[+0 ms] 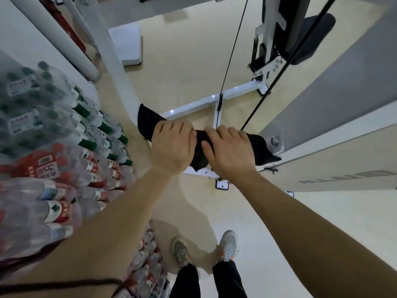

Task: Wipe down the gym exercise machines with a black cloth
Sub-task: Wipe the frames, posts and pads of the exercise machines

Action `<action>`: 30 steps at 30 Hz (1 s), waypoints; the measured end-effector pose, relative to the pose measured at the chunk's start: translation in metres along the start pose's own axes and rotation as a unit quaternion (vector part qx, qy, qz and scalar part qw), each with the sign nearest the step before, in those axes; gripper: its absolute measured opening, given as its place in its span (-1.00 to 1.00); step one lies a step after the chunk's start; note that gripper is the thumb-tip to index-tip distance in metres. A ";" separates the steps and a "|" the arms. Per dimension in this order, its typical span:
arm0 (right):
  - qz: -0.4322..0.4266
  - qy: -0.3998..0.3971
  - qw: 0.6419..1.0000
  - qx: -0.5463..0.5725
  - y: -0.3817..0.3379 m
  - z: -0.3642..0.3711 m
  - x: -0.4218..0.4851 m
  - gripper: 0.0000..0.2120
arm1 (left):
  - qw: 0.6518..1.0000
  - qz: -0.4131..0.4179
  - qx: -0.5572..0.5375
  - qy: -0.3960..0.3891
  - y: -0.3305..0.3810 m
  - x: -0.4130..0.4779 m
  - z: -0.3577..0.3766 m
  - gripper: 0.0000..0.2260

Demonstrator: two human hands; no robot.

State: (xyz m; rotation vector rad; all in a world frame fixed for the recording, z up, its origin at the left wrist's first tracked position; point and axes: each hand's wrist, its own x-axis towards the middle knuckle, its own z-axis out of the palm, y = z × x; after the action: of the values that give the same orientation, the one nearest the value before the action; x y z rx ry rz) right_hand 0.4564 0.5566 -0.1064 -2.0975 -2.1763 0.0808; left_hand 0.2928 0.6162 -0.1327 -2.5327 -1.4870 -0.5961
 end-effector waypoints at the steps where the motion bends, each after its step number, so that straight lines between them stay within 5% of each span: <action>1: -0.005 -0.014 1.000 -0.001 0.014 -0.004 -0.007 -0.61 | 1.000 -0.008 0.000 -0.009 0.019 0.000 0.001 -0.73; 6: -0.054 -0.069 0.995 -0.056 0.046 -0.011 -0.019 -0.49 | 0.999 0.023 -0.026 -0.041 0.046 0.003 0.003 -0.67; 11: -0.117 -0.071 0.982 -0.130 0.031 -0.009 -0.001 -0.45 | 0.979 0.200 -0.030 -0.014 -0.014 -0.001 0.005 -0.52; 15: -0.179 -0.086 0.969 -0.147 -0.005 -0.003 0.028 -0.43 | 0.969 0.247 -0.009 0.027 -0.068 0.005 0.006 -0.50; 20: -0.201 -0.098 0.970 -0.094 -0.039 0.001 0.054 -0.45 | 0.959 0.277 -0.045 -0.037 -0.115 0.019 0.004 -0.51; 23: -0.183 -0.123 0.975 -0.021 -0.050 -0.003 0.065 -0.49 | 0.979 0.177 -0.098 -0.003 -0.110 0.011 0.006 -0.66; 25: -0.160 -0.131 0.978 0.025 -0.051 -0.004 0.065 -0.50 | 0.989 -0.003 -0.144 0.037 -0.085 -0.002 0.007 -0.71; 27: -0.137 -0.123 0.981 0.055 -0.044 -0.005 0.057 -0.55 | 0.947 -0.216 -0.231 0.050 -0.045 -0.013 0.004 -0.60; 30: -0.109 -0.110 0.985 0.074 -0.031 -0.013 0.037 -0.58 | 0.828 -0.404 -0.385 0.059 0.016 -0.013 -0.010 -0.42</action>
State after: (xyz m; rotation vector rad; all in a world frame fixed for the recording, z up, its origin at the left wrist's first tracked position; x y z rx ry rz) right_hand 0.4261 0.5922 -0.0884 -1.8359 -2.4248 0.4585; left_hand 0.2982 0.5942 -0.1274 -2.0499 -2.6676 -1.7303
